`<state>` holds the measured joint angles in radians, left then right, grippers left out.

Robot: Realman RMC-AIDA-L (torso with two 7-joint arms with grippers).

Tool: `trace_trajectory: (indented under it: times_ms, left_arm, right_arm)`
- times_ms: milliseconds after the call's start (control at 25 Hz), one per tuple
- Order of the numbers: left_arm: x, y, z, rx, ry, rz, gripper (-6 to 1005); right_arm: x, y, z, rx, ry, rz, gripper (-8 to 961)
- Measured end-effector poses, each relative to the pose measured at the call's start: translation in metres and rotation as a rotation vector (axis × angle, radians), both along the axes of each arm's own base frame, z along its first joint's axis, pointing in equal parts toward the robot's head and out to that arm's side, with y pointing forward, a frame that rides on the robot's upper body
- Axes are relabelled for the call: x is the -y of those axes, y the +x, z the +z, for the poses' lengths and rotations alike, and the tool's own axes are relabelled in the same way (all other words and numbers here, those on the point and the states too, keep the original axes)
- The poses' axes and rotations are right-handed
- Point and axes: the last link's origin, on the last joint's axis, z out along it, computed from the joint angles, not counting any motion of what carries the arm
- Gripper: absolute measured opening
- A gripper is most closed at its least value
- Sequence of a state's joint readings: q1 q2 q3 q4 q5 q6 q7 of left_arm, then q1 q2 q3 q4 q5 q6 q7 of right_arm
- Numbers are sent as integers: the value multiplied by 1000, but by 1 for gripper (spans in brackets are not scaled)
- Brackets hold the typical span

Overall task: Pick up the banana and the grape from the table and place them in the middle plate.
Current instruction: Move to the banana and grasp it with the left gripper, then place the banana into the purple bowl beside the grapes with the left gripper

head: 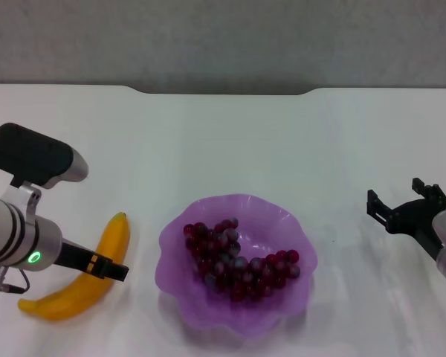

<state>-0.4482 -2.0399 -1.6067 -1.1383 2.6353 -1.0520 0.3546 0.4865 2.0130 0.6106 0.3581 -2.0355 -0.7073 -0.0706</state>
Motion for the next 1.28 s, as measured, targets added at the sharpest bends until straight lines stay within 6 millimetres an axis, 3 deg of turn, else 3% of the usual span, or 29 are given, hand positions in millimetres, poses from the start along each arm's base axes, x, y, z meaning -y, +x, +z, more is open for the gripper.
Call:
trace_trajectory:
  times_ms: [720, 920, 1280]
  left_arm:
    - [-2, -10, -10, -11, -31, 42, 813]
    - [-2, -10, -9, -8, -25, 42, 568]
    - [-6, -5, -4, 13, 8, 48, 505]
  right_arm:
    - [0, -1, 0, 0, -1, 1, 879]
    - [0, -1, 0, 0, -1, 1, 879]
    - [0, 0, 0, 1, -1, 0, 880]
